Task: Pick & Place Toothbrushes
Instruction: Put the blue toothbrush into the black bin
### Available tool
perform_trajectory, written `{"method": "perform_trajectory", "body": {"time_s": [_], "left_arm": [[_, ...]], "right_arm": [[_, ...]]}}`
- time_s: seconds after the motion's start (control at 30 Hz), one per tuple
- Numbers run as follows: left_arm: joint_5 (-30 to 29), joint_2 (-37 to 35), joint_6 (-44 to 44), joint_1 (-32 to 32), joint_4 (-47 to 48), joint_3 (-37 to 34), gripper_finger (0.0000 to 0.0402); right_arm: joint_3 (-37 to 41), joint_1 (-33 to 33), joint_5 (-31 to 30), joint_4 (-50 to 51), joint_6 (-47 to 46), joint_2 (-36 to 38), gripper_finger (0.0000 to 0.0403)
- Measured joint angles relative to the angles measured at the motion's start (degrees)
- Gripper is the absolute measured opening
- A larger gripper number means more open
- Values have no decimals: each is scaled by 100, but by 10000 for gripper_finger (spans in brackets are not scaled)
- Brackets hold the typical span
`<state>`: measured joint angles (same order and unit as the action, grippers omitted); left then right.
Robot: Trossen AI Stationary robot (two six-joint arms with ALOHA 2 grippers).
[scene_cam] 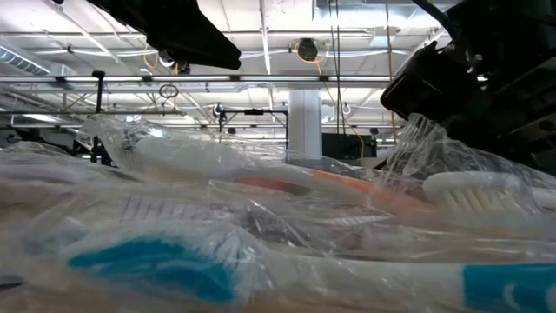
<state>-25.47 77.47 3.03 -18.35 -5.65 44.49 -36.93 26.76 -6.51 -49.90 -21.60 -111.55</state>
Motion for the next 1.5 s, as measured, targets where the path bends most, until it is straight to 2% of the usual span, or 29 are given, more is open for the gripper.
{"method": "perform_trajectory", "body": {"time_s": [0.1, 0.3, 0.47, 0.63, 0.83, 1.1, 1.33, 1.5], "left_arm": [[0, 0, 0, 0, 0, 0, 189], [2, 0, 1, 0, 2, 0, 189], [4, 0, 4, 0, 4, 0, 189], [4, 0, 10, 0, 1, 0, 189], [7, 0, 21, 0, -6, 0, 189], [60, 0, 345, 0, -51, 0, 189], [408, 0, 363, 0, -265, 0, 189], [461, 0, 387, 0, -327, 0, 189]], "right_arm": [[1, -2, 8, 23, -1, 0, 94], [2, 51, 42, 171, 19, 42, 9], [2, 73, 100, 220, -7, 64, 3], [13, 76, 36, 727, 29, 448, 1], [24, 114, -557, 1640, 214, 1290, 1], [22, 114, -1192, 2349, 750, 2312, 0], [17, 101, -1759, 2707, 1071, 2814, 0], [17, -29, -1781, 2705, 1283, 2982, 0]]}}
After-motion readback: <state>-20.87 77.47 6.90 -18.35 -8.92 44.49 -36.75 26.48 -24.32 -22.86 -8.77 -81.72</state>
